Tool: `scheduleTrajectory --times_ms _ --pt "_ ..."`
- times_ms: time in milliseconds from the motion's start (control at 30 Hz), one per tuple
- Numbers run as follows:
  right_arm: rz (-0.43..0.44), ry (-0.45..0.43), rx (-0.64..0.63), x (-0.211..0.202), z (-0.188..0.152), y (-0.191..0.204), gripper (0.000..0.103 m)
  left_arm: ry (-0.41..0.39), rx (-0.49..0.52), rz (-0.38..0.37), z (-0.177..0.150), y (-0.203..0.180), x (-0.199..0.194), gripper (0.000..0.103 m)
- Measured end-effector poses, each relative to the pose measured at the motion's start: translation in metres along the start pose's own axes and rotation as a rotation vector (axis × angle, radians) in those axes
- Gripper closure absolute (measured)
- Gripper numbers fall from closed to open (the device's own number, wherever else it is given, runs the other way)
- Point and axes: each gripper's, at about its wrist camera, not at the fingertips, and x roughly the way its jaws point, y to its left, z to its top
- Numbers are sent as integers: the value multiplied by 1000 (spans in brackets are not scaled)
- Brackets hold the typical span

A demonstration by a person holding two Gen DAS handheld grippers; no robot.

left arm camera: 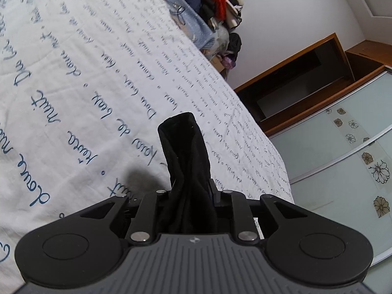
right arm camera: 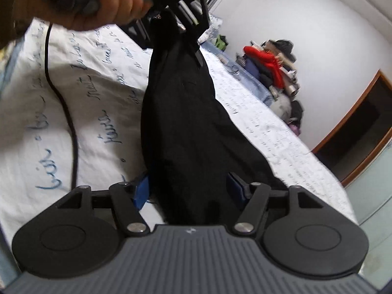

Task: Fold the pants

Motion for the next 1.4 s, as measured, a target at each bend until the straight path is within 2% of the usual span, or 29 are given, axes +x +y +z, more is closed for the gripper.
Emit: scheduleTrajectory --times_ms 33,100,133,167,267,400,433,467,500,567,633,700,767,833,900,967,1067,1133,1233,1400 --pt "-18 2 -12 0 0 2 47 -9 4 2 0 -4 -1 84" --pt "-24 2 -26 2 -3 5 79 -24 11 6 -1 -11 -3 84" --pt "-13 6 -22 2 -3 6 87 -31 13 9 -1 -15 -5 84" --pt "-8 6 -17 2 -4 6 89 -41 19 13 -3 -19 -6 84" --pt "6 -21 18 -4 -6 -2 90 -85 53 25 -8 -35 -13 84" --pt "70 -58 159 -13 -10 -27 90 -148 121 23 -17 -67 -21 84" --pt "100 -72 193 -16 -12 -33 88 -155 141 21 -19 -75 -21 84" --pt "159 -80 229 -19 -14 -42 79 -162 161 20 -22 -82 -22 84" --pt "223 -91 270 -24 -17 -54 76 -167 177 22 -25 -90 -23 84" --pt "319 -162 390 -40 -26 -84 76 -174 197 23 -30 -103 -23 84" --pt "362 -208 527 -47 -39 -118 76 -180 217 19 -37 -114 -25 84" --pt "320 -185 635 -40 -52 -143 76 -183 244 11 -45 -128 -25 84" --pt "218 -88 654 -18 -59 -153 77 -177 276 -6 -54 -143 -25 84" --pt "178 -21 657 3 -64 -154 77 -163 312 -26 -64 -159 -23 84" --pt "214 -49 702 10 -67 -155 77 -144 347 -47 -76 -174 -20 84" --pt "227 -119 748 2 -65 -161 77 -120 380 -66 -88 -187 -15 84" --pt "190 -232 769 -21 -64 -174 77 -68 425 -104 -110 -205 -3 85" --pt "151 -275 767 -34 -67 -182 76 -38 452 -128 -126 -214 5 85" --pt "98 -289 778 -51 -81 -193 76 -2 482 -148 -149 -226 20 85" --pt "19 -253 808 -71 -114 -204 76 68 508 -173 -183 -242 47 85"
